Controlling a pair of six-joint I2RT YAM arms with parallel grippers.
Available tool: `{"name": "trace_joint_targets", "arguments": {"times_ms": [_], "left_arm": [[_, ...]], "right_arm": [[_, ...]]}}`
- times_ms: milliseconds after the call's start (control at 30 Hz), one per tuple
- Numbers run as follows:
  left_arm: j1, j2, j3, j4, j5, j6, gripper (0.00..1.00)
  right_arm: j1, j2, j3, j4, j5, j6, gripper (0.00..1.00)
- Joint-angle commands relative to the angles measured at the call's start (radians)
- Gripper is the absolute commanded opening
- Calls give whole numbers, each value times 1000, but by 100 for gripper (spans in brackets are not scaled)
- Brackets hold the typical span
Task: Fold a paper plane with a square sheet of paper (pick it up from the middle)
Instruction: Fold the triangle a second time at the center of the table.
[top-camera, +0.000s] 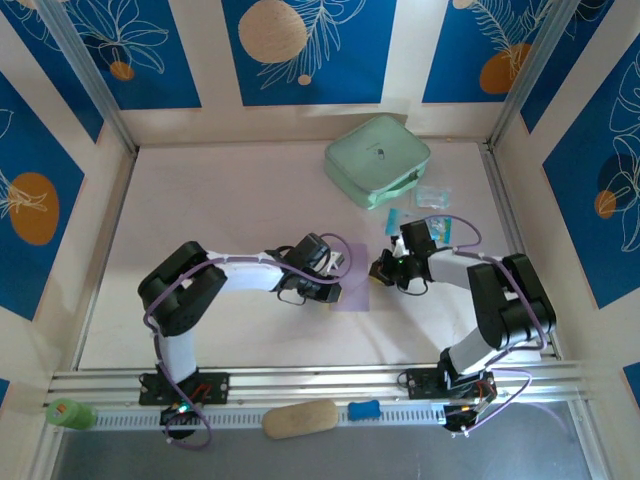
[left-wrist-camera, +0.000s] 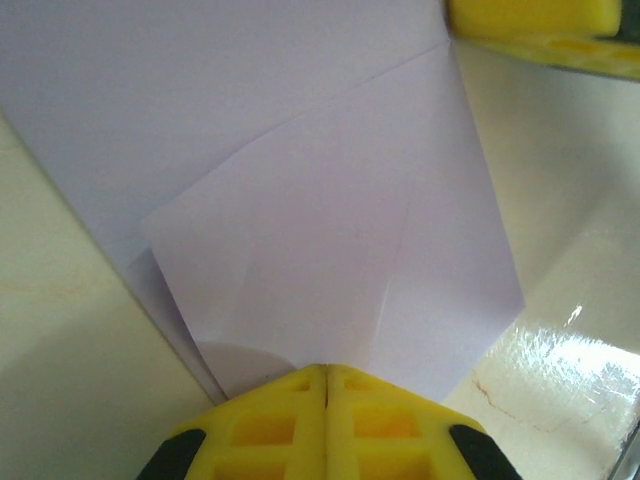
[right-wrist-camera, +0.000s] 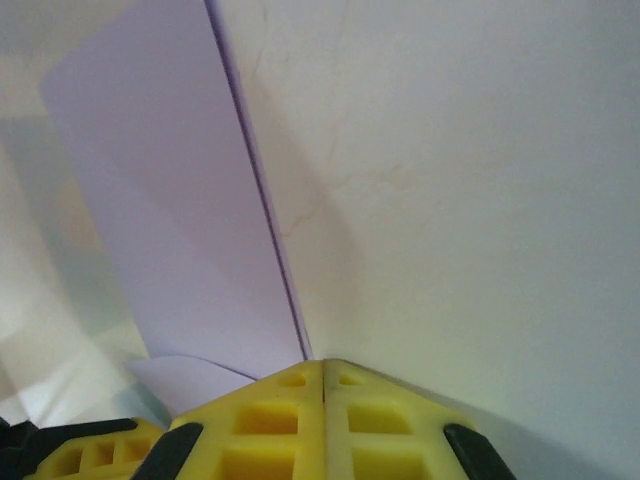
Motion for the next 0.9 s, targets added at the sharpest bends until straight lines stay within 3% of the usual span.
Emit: {"name": "trace_joint_targets", "arguments": {"times_ms": [0, 400, 867], "left_arm": [[-2, 15, -46, -42, 11, -21, 0], [-1, -70, 14, -37, 13, -24, 10], [45, 54, 111, -125, -2, 78, 14]], "right_arm": [[9, -92, 2, -71, 96, -23, 0], [74, -237, -89, -138, -73, 47, 4], [168, -265, -118, -179, -95, 139, 12]]}}
